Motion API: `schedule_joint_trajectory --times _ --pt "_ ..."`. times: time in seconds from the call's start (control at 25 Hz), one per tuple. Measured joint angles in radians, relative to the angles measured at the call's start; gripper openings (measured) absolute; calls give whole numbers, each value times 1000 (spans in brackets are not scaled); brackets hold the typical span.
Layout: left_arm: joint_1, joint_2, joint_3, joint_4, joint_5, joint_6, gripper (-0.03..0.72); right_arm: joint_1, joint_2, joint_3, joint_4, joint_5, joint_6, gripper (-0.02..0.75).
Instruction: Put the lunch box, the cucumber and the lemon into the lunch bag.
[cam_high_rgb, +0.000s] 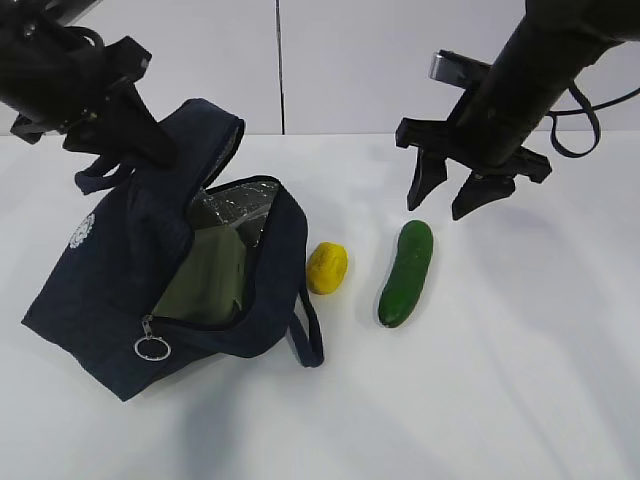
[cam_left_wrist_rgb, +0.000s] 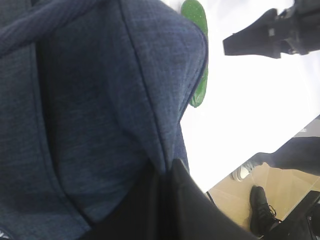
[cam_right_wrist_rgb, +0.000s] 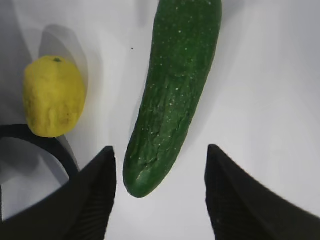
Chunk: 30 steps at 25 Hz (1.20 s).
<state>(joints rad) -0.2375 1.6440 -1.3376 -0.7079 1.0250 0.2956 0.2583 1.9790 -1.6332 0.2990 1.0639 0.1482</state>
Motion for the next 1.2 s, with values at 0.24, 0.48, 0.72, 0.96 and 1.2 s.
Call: schedule_joint_trajectory --times 0.24,0.48,0.72,0.96,1.2 --pt "0 0 0 0 -6 0 -1 0 79 -2 -9 -4 66 425" --pt "0 0 0 0 -6 0 -1 0 96 -6 11 -51 74 425" --pt "0 0 0 0 -6 0 -1 0 96 -9 9 -86 74 425" --pt "0 0 0 0 -6 0 -1 0 103 -9 3 -88 77 425" --pt "0 0 0 0 -6 0 -1 0 114 -9 1 -81 77 425"
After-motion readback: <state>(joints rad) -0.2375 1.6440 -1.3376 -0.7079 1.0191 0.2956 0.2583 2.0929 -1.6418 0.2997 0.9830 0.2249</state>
